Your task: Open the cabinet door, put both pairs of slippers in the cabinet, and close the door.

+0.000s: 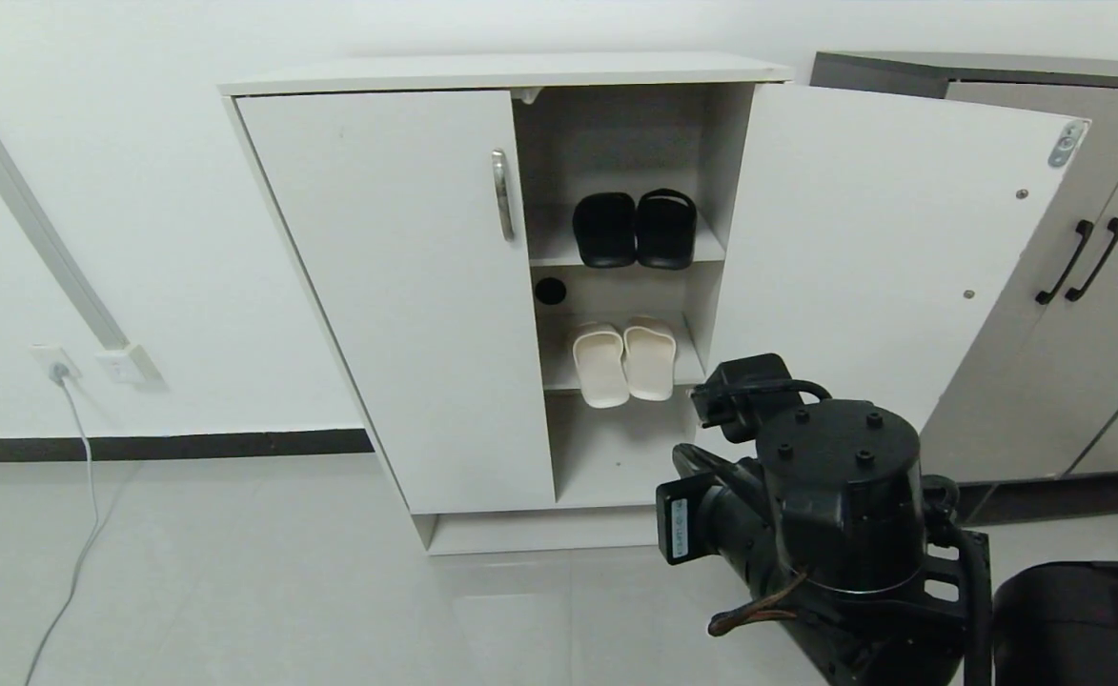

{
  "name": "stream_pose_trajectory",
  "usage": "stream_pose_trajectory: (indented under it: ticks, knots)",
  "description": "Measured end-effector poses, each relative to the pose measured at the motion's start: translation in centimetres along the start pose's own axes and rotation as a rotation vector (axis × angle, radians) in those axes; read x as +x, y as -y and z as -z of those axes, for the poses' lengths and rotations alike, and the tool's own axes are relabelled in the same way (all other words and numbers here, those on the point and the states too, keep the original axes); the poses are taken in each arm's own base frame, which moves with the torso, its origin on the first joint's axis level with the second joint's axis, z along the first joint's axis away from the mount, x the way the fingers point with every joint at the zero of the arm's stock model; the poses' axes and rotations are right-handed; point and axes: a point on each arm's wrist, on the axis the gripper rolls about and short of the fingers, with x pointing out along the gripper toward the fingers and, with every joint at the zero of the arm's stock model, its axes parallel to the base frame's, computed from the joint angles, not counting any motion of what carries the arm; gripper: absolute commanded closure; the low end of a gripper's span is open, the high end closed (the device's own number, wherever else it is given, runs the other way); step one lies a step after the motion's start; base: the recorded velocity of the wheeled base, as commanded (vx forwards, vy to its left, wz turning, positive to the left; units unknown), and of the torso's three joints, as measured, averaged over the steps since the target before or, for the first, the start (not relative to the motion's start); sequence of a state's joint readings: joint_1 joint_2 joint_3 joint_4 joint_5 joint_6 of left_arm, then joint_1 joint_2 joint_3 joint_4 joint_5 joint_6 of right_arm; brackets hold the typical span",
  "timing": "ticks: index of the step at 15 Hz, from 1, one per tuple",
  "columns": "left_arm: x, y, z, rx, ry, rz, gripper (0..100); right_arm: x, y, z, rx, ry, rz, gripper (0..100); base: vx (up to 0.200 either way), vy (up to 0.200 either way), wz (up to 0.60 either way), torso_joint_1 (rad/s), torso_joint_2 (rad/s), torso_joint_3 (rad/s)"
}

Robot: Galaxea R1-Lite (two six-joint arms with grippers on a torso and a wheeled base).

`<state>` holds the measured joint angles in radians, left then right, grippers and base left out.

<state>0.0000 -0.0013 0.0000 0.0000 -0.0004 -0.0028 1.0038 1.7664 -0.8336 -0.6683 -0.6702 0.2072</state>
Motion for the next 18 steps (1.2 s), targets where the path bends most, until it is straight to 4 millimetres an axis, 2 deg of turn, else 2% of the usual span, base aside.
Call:
stream_pose_trajectory:
  ticks: [8,11,18]
  knots:
    - [0.0,0.0,0.0,0.0,0.0,0.0,100,0.58,0.23,0.25,-0.002,-0.004,0.017,100,0.0,0.0,0.0,0.0,-0.01,-0.009]
    - [0.0,0.0,0.0,0.0,0.0,0.0,100,0.64,0.25,0.21,-0.002,-0.002,0.019,100,0.0,0.0,0.0,0.002,-0.19,-0.297]
    - [0.0,0.0,0.0,0.0,0.0,0.0,100,0.77,0.31,0.42,-0.019,-0.009,0.025,100,0.0,0.0,0.0,0.064,-0.48,-0.364]
